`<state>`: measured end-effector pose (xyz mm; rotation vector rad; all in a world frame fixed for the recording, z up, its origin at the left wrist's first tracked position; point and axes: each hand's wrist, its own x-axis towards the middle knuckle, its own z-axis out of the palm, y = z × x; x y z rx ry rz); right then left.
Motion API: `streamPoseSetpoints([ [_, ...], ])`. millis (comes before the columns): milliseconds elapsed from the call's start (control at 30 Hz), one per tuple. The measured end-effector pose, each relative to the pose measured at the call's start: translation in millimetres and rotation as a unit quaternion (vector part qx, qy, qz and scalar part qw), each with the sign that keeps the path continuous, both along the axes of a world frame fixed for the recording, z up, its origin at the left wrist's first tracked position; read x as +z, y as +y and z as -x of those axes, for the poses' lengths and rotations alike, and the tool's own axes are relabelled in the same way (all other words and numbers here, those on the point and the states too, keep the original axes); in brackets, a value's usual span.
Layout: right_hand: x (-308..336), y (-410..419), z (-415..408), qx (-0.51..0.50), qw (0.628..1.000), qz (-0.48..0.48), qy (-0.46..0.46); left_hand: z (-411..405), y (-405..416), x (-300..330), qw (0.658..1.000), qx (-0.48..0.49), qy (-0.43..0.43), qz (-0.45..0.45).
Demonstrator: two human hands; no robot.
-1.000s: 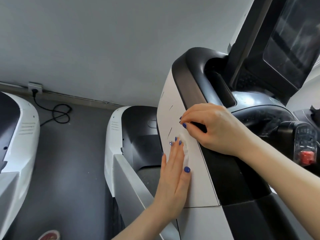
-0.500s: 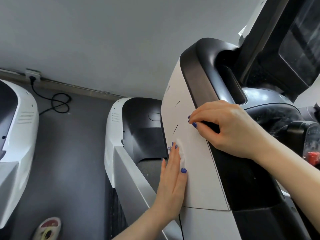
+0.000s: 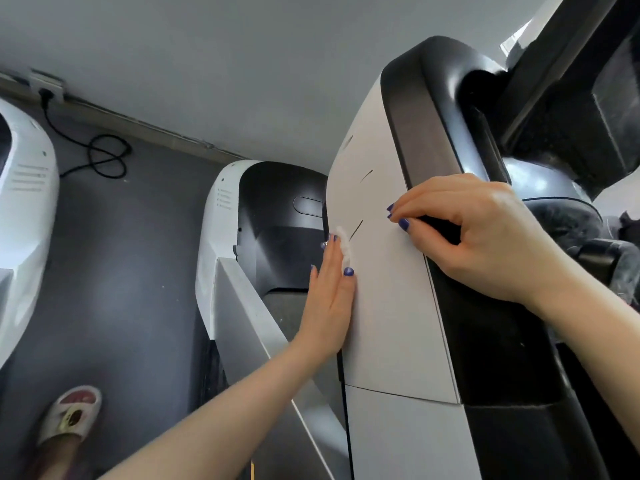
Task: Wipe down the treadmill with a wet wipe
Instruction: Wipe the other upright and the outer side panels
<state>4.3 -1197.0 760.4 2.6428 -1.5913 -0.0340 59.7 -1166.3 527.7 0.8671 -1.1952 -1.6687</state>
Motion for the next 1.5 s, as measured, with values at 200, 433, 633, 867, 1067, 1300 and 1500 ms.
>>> streamPoseSetpoints([
  [200,0.7,1.4,-0.5,0.001,1.0,0.004,0.0,-3.9,28.6,-0.2,1.0,0.0,0.012,0.004],
  [433,0.4,1.8,-0.7,0.004,1.0,0.001,-0.007,-6.5,49.6,-1.1,1.0,-0.007,0.017,0.015],
  [633,-0.4,-0.4,0.5,0.006,1.0,-0.002,-0.008,2.4,-24.2,15.9,0.999,0.028,-0.002,0.02],
  [867,-0.3,1.1,1.3,0.01,1.0,0.006,-0.013,-10.1,45.0,9.0,0.998,0.004,0.004,0.062],
  [1067,-0.7,0.1,1.7,0.011,1.0,0.005,-0.018,-5.7,-19.6,23.7,0.998,0.017,-0.012,0.067],
  [1300,-1.0,0.9,2.8,-0.007,0.999,0.004,-0.035,-17.4,20.8,17.1,0.995,-0.02,-0.034,0.087],
  [1500,-1.8,0.4,5.2,-0.01,0.998,0.024,-0.049,-17.9,-9.0,18.0,0.994,-0.025,-0.05,0.095],
])
